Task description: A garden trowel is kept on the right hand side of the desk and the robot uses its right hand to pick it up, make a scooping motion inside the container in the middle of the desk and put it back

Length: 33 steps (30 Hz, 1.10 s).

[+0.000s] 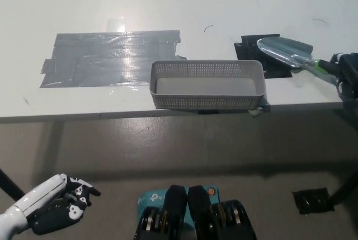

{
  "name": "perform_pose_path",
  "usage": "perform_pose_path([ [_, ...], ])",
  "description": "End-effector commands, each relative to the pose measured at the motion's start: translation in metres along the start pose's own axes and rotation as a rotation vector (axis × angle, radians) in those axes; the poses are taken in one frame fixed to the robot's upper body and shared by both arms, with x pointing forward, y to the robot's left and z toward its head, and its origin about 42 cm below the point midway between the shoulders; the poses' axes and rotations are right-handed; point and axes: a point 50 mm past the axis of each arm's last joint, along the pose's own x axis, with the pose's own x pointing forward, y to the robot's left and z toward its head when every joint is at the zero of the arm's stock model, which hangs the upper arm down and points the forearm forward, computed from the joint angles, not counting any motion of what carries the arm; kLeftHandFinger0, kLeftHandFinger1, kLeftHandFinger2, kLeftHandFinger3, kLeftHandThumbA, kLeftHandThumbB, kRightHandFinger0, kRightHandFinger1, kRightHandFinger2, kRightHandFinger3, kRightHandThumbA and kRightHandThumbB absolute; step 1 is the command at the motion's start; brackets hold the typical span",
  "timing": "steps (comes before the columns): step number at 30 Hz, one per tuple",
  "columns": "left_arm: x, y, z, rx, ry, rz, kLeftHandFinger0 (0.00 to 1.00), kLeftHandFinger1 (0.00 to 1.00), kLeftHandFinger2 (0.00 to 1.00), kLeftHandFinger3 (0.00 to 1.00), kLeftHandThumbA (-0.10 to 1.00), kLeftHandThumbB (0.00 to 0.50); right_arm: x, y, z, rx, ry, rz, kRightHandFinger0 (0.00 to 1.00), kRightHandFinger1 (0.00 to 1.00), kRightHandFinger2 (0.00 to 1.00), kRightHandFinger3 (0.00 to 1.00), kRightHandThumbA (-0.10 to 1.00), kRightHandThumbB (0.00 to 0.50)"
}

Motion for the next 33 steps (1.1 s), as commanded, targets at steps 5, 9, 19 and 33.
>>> perform_pose_path([
  [5, -0.006, 0.007, 0.005, 0.058, 0.016, -0.021, 0.64, 0.64, 0.71, 0.88, 0.35, 0.075, 0.008, -0.038, 0.0, 0.021, -0.002, -0.109, 0.0, 0.16, 0.25, 0.28, -0.1, 0.0],
  [9, -0.006, 0.006, 0.005, 0.062, 0.019, -0.023, 0.64, 0.65, 0.72, 0.89, 0.38, 0.07, 0.011, -0.055, 0.0, -0.009, -0.017, -0.16, 0.0, 0.21, 0.48, 0.13, -0.1, 0.0],
  [19, -0.009, 0.001, 0.0, 0.055, 0.035, -0.028, 0.65, 0.66, 0.73, 0.89, 0.44, 0.076, 0.008, -0.141, -0.022, 0.151, 0.037, -0.297, 0.05, 0.21, 0.32, 0.54, -0.1, 0.0],
  [33, -0.01, 0.0, -0.003, 0.076, 0.058, -0.043, 0.76, 0.7, 0.71, 0.87, 0.63, 0.104, -0.004, -0.189, -0.036, 0.107, 0.048, -0.277, 0.0, 0.04, 0.18, 0.74, -0.1, 0.1],
])
